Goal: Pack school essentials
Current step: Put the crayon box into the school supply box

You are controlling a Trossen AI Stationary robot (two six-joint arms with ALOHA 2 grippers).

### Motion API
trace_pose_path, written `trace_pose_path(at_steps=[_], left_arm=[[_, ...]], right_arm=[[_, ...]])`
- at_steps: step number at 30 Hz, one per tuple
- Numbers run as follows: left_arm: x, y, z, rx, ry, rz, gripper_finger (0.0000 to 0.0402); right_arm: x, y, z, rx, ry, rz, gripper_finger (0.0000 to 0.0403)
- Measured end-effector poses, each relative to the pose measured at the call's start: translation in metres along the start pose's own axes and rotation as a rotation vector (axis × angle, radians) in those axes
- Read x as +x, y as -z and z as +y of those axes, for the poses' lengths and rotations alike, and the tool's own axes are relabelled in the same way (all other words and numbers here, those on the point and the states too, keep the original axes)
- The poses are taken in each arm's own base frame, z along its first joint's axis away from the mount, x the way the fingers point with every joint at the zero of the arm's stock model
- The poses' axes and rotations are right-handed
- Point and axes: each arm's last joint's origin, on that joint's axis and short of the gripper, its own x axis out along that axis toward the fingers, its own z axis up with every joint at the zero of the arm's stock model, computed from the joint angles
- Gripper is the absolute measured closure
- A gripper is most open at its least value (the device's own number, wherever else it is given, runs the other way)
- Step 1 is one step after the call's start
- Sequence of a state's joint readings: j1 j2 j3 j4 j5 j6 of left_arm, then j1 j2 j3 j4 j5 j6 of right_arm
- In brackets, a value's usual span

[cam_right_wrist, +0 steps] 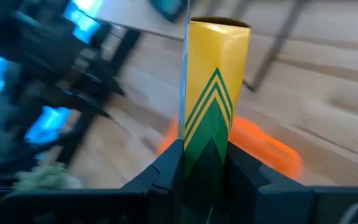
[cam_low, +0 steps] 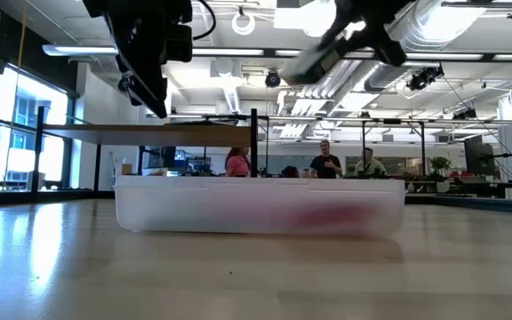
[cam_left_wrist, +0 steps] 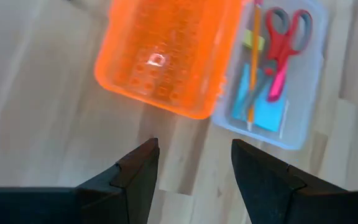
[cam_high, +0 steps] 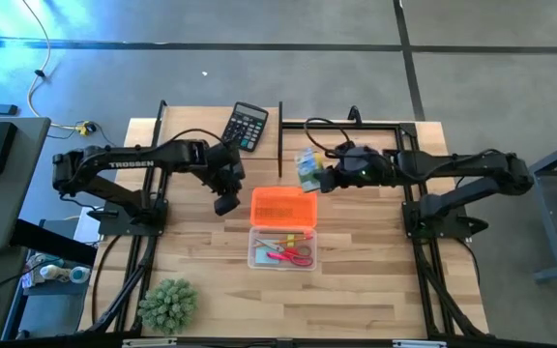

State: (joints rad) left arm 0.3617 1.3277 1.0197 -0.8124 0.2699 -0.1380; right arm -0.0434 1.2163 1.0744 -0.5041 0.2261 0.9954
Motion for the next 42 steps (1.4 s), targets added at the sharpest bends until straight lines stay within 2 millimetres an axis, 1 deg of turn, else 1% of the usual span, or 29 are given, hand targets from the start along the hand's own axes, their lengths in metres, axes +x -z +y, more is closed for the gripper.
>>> trace_pose_path(at_steps=[4, 7, 15, 24, 31, 35, 42], left_arm=[[0.004, 0.003, -0.014, 0.047, 0.024, 0.018, 0.0211], [0.006, 0.006, -0.026, 0.087, 0.043, 0.033, 0.0211], [0.012, 0.015, -0.053, 0.111, 0.087, 0.071, 0.0211], [0.015, 0.025, -0.077, 0.127, 0.124, 0.109, 0.0211], [0.016, 0.031, -0.087, 0.075, 0.134, 0.129, 0.0211], [0.016, 0.031, -0.089, 0.023, 0.131, 0.134, 0.0211], [0.016, 0.030, -0.089, -0.074, 0.123, 0.122, 0.0211]], right_arm=[[-0.006, 0.007, 0.021, -0.005, -0.129, -0.073, 0.0329], [-0.010, 0.013, 0.032, -0.009, -0.196, -0.115, 0.0329], [-0.025, 0.030, 0.055, -0.022, -0.326, -0.180, 0.0329], [-0.041, 0.041, 0.074, -0.042, -0.449, -0.275, 0.0329], [-0.047, 0.044, 0.080, -0.104, -0.495, -0.302, 0.0329], [-0.052, 0.044, 0.084, -0.187, -0.485, -0.303, 0.0329], [-0.068, 0.041, 0.092, -0.344, -0.450, -0.259, 0.0329]])
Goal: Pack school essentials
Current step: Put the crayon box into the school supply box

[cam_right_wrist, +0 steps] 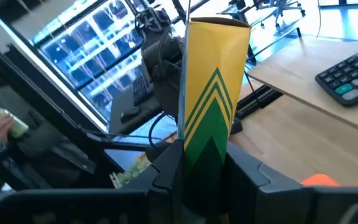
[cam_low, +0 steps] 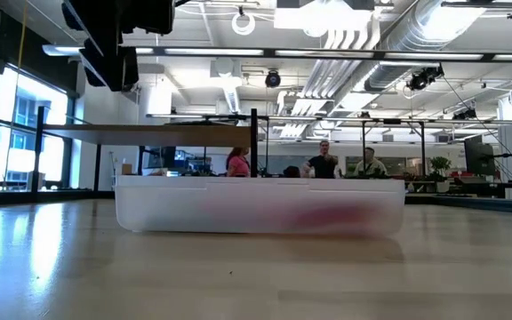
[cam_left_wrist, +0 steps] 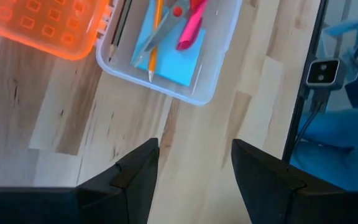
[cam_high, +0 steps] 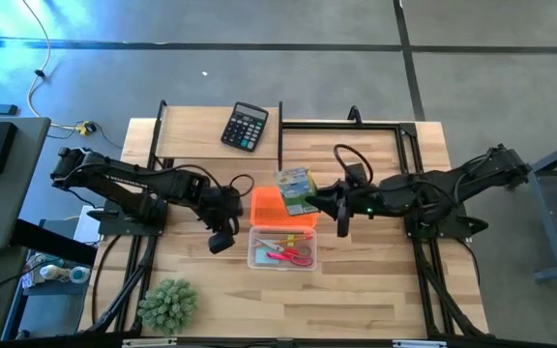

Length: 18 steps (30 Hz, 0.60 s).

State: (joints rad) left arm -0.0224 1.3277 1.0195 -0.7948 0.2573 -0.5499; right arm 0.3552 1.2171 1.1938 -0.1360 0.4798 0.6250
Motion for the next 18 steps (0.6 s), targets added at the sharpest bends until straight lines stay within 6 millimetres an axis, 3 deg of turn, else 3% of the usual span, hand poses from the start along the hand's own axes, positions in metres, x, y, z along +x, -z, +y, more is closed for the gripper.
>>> trace_pose_path(at_steps=[8, 18], left_arm=[[0.000, -0.003, -0.002, -0.060, 0.017, -0.030, 0.0211], [0.000, -0.004, -0.002, -0.098, 0.023, -0.037, 0.0211]], right_arm=[[-0.007, -0.011, 0.002, -0.158, 0.049, 0.068, 0.0329], [0.012, -0.017, 0.016, -0.429, 0.120, 0.192, 0.0329]])
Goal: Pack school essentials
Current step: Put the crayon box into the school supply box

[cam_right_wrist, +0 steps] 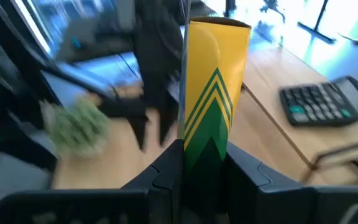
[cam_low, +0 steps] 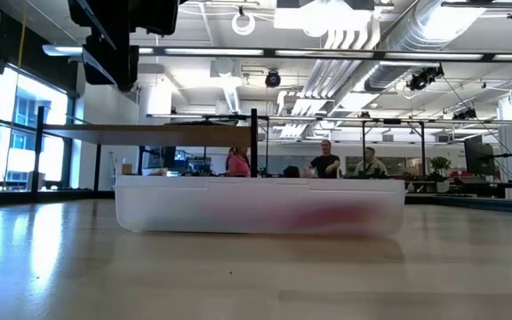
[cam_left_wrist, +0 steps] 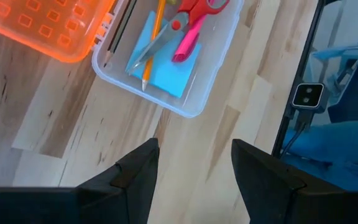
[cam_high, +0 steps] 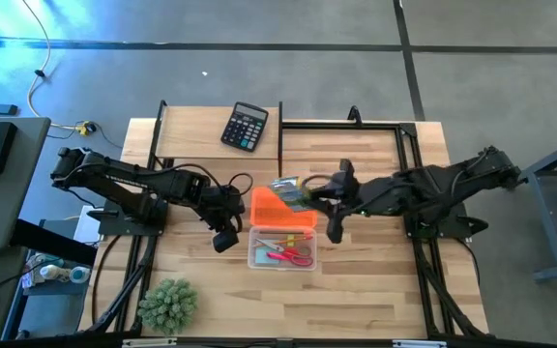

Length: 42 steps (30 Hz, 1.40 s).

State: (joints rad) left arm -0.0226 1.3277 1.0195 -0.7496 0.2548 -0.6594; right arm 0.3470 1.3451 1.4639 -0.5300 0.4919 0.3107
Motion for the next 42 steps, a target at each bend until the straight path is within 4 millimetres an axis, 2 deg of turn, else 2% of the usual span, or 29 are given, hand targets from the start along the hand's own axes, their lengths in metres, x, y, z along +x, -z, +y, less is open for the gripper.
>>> trace_pose_path(at_steps=[5, 10, 17, 30, 42], left_arm=[[0.000, 0.000, 0.000, -0.009, 0.000, 0.000, 0.0211], [0.000, -0.001, 0.001, -0.008, -0.018, -0.015, 0.0211], [0.000, -0.002, 0.002, -0.008, -0.047, -0.037, 0.0211], [0.000, -0.002, 0.002, -0.022, -0.049, -0.040, 0.0211], [0.000, -0.002, 0.003, -0.023, -0.061, -0.049, 0.0211]], right_arm=[[0.017, 0.009, 0.008, -0.098, 0.063, 0.181, 0.0329], [0.042, 0.035, 0.020, -0.180, 0.085, 0.373, 0.0329], [0.077, 0.075, 0.037, -0.245, 0.097, 0.552, 0.0329], [0.123, 0.128, 0.052, -0.339, 0.172, 0.714, 0.0329], [0.143, 0.153, 0.053, -0.443, 0.258, 0.749, 0.0329]])
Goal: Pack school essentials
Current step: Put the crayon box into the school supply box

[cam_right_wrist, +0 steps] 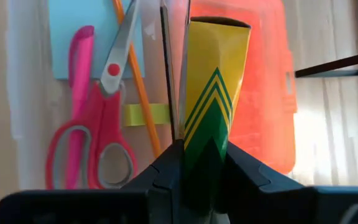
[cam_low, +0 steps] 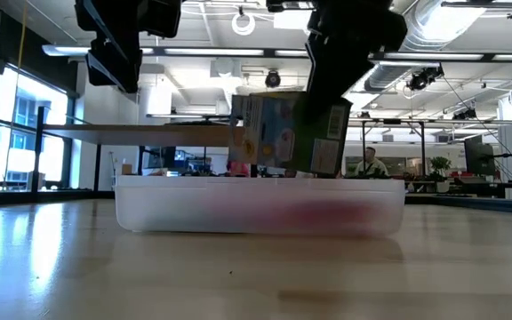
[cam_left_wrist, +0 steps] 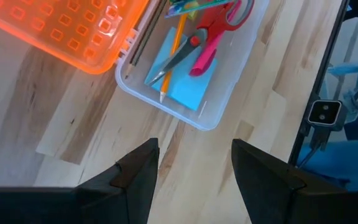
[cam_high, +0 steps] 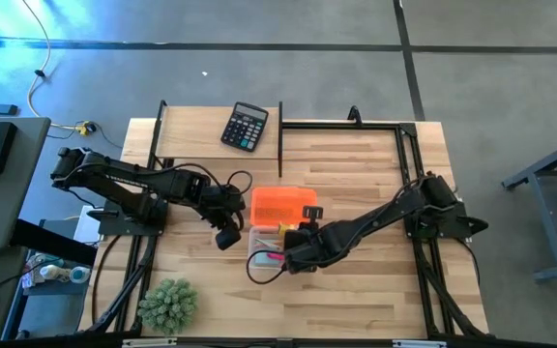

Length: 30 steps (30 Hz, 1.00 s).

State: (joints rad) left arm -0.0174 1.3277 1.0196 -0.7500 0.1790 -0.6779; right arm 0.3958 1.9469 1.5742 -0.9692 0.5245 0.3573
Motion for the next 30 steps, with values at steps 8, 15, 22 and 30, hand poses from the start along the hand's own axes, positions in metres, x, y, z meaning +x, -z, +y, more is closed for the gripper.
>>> trace_pose_path(at_steps=[8, 15, 22, 30], left_arm=[[0.0000, -0.0002, 0.0003, 0.000, -0.008, -0.007, 0.0211], [0.0000, -0.0002, 0.0002, 0.000, -0.008, -0.007, 0.0211], [0.0000, -0.0002, 0.0003, 0.000, -0.008, -0.007, 0.0211], [0.0000, -0.0002, 0.0002, 0.002, -0.008, -0.007, 0.0211]], right_arm=[[0.0036, 0.0000, 0.0014, -0.039, 0.027, -0.001, 0.0329], [0.0037, 0.0001, 0.0014, -0.116, 0.027, 0.000, 0.0329], [0.0038, 0.0004, 0.0023, -0.126, -0.015, 0.013, 0.0329], [0.0055, -0.0007, -0.0012, -0.093, 0.021, 0.007, 0.0329]])
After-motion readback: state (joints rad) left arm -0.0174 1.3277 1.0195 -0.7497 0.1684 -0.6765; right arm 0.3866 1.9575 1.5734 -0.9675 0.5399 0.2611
